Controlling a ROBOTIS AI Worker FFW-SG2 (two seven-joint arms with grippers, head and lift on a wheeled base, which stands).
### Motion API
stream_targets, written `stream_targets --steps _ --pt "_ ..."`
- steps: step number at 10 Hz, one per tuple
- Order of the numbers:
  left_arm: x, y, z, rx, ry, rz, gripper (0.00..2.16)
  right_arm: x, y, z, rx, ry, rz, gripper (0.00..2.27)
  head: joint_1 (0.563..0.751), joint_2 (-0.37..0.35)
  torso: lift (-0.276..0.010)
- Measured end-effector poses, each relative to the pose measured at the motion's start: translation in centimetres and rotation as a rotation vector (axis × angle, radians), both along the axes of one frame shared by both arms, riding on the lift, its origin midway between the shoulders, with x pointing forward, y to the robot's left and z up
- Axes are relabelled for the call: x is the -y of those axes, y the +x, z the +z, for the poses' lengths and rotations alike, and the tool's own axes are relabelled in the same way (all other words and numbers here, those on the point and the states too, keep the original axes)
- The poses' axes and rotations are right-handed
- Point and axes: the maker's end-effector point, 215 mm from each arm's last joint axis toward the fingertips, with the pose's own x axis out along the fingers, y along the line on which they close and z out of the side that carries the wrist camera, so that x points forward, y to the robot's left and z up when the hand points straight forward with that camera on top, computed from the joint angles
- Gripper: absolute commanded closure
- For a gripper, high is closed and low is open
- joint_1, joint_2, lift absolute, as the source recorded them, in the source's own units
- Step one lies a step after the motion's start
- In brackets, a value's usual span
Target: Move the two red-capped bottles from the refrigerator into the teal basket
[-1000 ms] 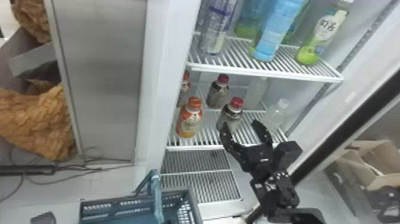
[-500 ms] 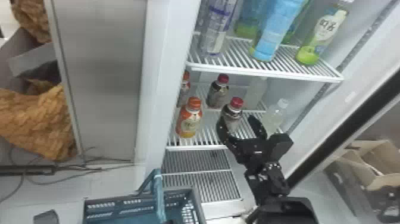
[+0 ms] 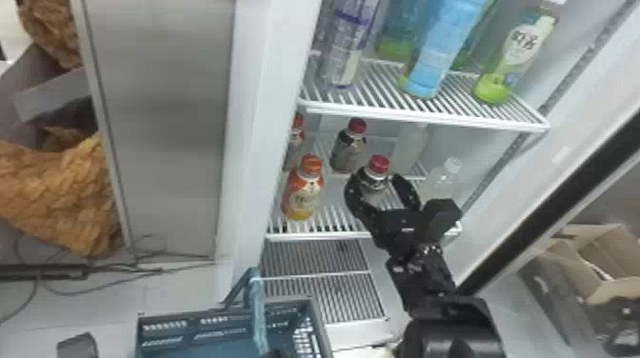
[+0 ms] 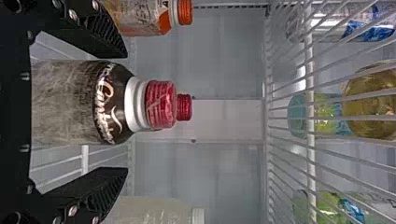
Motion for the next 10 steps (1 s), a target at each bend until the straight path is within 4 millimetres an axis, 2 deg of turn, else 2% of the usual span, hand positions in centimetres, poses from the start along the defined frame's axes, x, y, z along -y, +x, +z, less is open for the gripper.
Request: stream_targets --steps 2,4,6,8,10 --pt "0.0 0.1 0.0 0.0 -0.003 0.002 1.14 -0.9 0.8 -0.4 -0.021 0.015 0.024 0.71 0.695 -0.35 -0.228" --pt "0.0 0.0 0.0 -0.004 -0.004 0.002 1.14 -1.1 0.7 -0.7 -0.03 0.025 0.029 0.72 0.695 -0.35 -0.228" --pt "0.0 -0.1 0.0 -0.006 -0.007 0.002 1.14 -1.3 0.1 0.0 -0.018 0.033 0.033 0.72 0.695 -0.35 -0.228" --pt "0.0 0.0 0.0 -0.007 -0.009 0.004 1.14 -1.5 -1.5 1.6 0.004 0.048 0.039 0.72 0.695 -0.35 -0.228" --pt "-0.1 -0.1 0.1 -0.01 -0.014 0.008 1.14 -2.1 -4.0 3.3 0.001 0.058 0.059 0.72 0.695 -0.35 -0.228"
